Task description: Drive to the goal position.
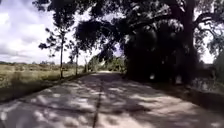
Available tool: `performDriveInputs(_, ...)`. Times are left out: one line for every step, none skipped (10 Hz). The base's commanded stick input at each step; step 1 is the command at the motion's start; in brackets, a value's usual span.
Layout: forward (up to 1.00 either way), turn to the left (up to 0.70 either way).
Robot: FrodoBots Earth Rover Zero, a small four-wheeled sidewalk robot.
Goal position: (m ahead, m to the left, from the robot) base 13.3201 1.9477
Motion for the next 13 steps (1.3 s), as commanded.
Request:
performDriveInputs(1.0,0.0)
performDriveInputs(1.0,0.0)
performDriveInputs(1.0,0.0)
performDriveInputs(1.0,0.0)
performDriveInputs(1.0,0.0)
performDriveInputs(1.0,0.0)
performDriveInputs(1.0,0.0)
performDriveInputs(1.0,0.0)
performDriveInputs(1.0,0.0)
performDriveInputs(1.0,0.0)
performDriveInputs(1.0,0.0)
performDriveInputs(1.0,0.0)
performDriveInputs(1.0,0.0)
